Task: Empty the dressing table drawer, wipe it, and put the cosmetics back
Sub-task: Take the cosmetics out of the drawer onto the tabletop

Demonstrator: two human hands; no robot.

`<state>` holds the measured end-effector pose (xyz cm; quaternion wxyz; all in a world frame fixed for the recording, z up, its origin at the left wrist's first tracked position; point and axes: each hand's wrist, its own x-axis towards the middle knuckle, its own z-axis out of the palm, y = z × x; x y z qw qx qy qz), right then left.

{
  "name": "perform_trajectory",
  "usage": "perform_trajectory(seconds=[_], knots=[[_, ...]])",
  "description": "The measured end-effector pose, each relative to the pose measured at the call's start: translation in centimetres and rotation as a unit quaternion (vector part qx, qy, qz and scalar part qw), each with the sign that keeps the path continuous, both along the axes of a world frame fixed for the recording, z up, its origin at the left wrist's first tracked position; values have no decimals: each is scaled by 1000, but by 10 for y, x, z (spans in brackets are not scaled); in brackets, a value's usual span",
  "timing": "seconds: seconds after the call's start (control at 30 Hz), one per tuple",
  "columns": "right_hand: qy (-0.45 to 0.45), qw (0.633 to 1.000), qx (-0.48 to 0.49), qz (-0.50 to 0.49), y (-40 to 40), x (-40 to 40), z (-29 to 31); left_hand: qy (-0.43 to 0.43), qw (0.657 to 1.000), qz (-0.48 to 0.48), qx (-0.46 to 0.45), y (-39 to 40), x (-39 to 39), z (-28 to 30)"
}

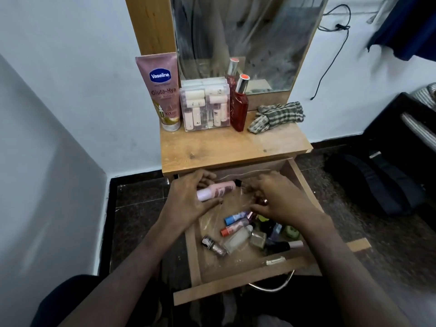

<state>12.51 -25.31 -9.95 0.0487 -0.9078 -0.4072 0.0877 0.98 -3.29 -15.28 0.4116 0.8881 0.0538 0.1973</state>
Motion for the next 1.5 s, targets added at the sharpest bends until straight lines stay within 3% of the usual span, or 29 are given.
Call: perform_trajectory(seconds=[0.13,0.3,0.4,0.57,0.73,0.87,1.0,1.23,1.3,1.4,1.5], knots=[[-47,986,-160,7,-12,-9,10,5,1000,1,-5,-2,-2,1],[0,985,-174,14,-7,-10,2,2,1000,16,27,-3,-1,0],[22,996,-81,31,0,-8,-13,6,1000,18,21,-3,-1,0],[27,994,101,-26,14,5,-29,7,1000,23,9,-2,-1,-1],[6,983,168,-69,-2,13,-27,-1,1000,25,11,0,-3,3],[60,975,207,-55,-4,4,-27,0,998,42,-37,-3,-6,7],[220,932,285,-28,3,-9,-20,-1,990,94,-105,-13,-6,14],[359,851,376,-67,22,-18,-17,-8,983,66,-173,-26,-7,24],[327,880,341,-45,20,-14,-14,-16,985,70,-159,-27,-9,23],[95,979,172,-59,3,1,-9,-24,988,76,-134,-26,-9,20],[-27,996,6,-80,-13,9,-3,-20,991,53,-120,-27,-9,20]])
